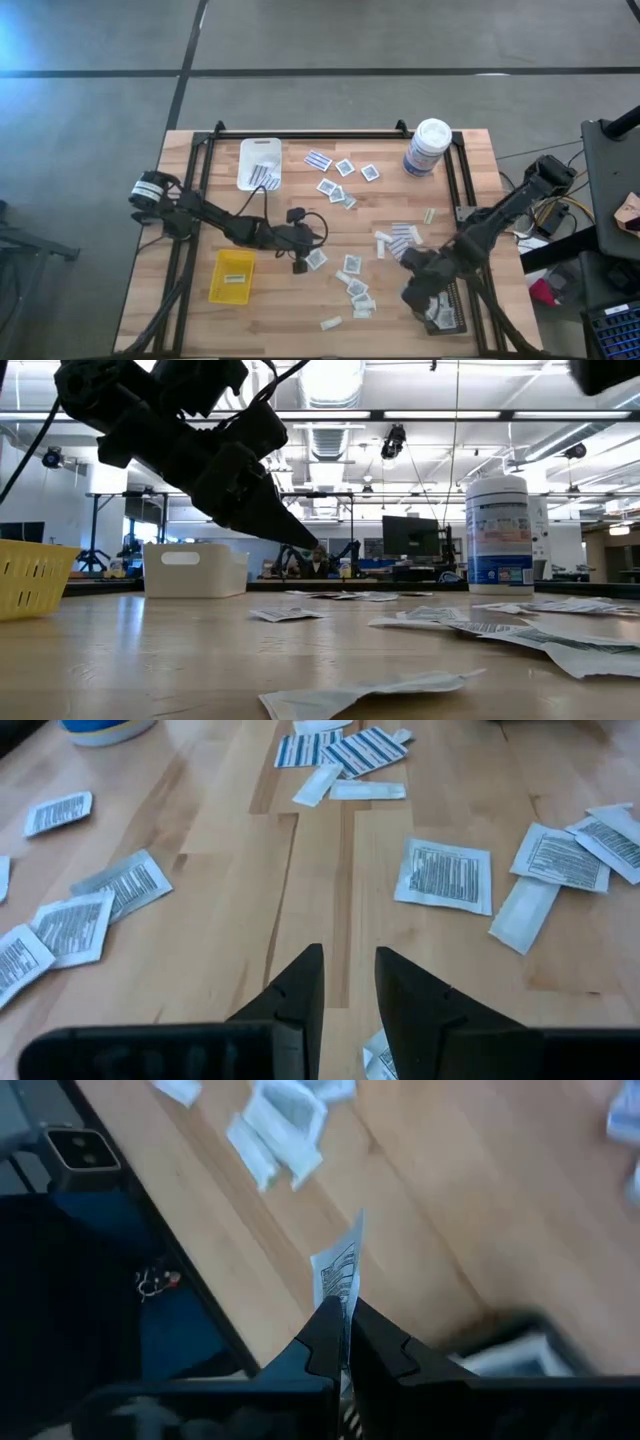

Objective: Pick & Place First Aid Supplies
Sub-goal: Put the towelette pack into the black bin, then put the green bandage into the yellow bin

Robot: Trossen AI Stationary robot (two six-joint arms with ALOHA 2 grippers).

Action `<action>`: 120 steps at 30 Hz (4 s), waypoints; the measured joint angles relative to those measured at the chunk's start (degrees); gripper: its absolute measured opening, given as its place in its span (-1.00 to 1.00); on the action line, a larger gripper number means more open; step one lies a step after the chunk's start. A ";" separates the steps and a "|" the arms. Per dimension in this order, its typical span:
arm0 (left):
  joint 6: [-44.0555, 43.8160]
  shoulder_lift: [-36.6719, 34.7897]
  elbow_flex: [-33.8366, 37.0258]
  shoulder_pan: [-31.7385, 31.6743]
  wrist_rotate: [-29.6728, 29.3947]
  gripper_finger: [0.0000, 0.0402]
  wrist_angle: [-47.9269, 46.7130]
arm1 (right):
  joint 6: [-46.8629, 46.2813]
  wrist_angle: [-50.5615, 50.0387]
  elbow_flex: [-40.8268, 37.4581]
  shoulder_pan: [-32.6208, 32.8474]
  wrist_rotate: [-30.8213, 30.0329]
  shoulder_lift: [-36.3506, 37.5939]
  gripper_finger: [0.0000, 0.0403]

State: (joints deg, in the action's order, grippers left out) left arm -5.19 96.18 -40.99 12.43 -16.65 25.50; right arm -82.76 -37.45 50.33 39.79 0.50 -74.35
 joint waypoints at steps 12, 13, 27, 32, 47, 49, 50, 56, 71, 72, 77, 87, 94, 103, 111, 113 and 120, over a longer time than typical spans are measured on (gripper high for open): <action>2.58 0.00 -0.81 -0.37 -0.02 -0.57 0.18 | -24.86 -4.16 0.00 13.25 -0.73 0.02 -0.96; 2.74 0.00 -0.95 -0.37 -0.02 -0.57 0.15 | -27.29 -5.53 0.00 14.19 -0.84 0.01 -0.96; 6.03 0.00 -3.22 -1.25 0.00 -0.57 0.28 | -37.20 -9.39 -0.19 17.20 -2.10 -3.53 -0.94; 6.96 0.00 -3.37 -1.23 0.31 -0.57 0.32 | -39.09 -9.49 -0.35 17.20 -2.17 -3.74 -0.79; 6.89 0.00 -3.37 -1.25 0.57 -0.57 0.30 | -46.74 -18.38 -0.17 17.20 -1.92 0.91 -0.36; 6.61 0.00 -3.37 -1.29 1.41 -0.57 0.37 | -47.75 -19.02 -0.13 17.20 -2.55 2.26 -0.35; 6.60 0.00 -3.37 -1.29 2.07 -0.57 0.39 | -47.92 -19.28 -0.13 17.20 -3.57 2.70 -0.34; 6.57 0.00 -3.37 -1.27 6.32 -0.57 0.39 | -47.11 -18.65 -0.11 17.14 -15.26 2.83 -0.35; 2.45 0.00 -3.15 -1.14 18.83 -0.57 -0.04 | -27.69 -0.49 -0.09 11.79 -31.90 -4.87 -0.40; 2.24 0.00 -3.11 -1.05 19.48 -0.57 -0.06 | -26.34 0.35 -0.09 10.96 -32.02 -5.66 -0.39; 2.14 1.21 -3.02 -0.13 20.26 -0.57 1.09 | -19.51 6.35 -0.11 6.56 -32.22 -9.83 -0.38; 2.03 7.20 -3.83 1.24 20.35 -0.66 8.44 | -2.94 24.21 -0.11 -2.25 -32.18 -17.44 -0.46; 1.48 9.02 -4.94 1.26 19.66 -0.90 11.90 | 2.21 30.30 -0.09 -5.45 -32.16 -20.38 -0.56; 0.74 12.34 -6.43 1.94 19.56 -1.00 14.99 | 3.91 33.41 -0.11 -5.94 -31.78 -22.36 -0.76; 1.69 19.15 -11.76 1.94 19.56 -1.00 14.80 | 5.38 33.40 -0.20 -6.20 -31.96 -22.21 -0.81; 1.15 20.24 -12.24 1.94 19.56 -1.00 14.62 | 5.44 33.40 -0.20 -6.26 -31.96 -22.25 -0.81; 0.18 21.09 -12.26 1.94 17.74 -1.00 10.54 | 5.49 33.34 -0.24 -6.53 -31.98 -22.25 -0.81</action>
State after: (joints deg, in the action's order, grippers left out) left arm -5.01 117.27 -53.25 14.37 1.10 36.03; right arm -77.28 -4.11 50.09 33.26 -31.48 -96.60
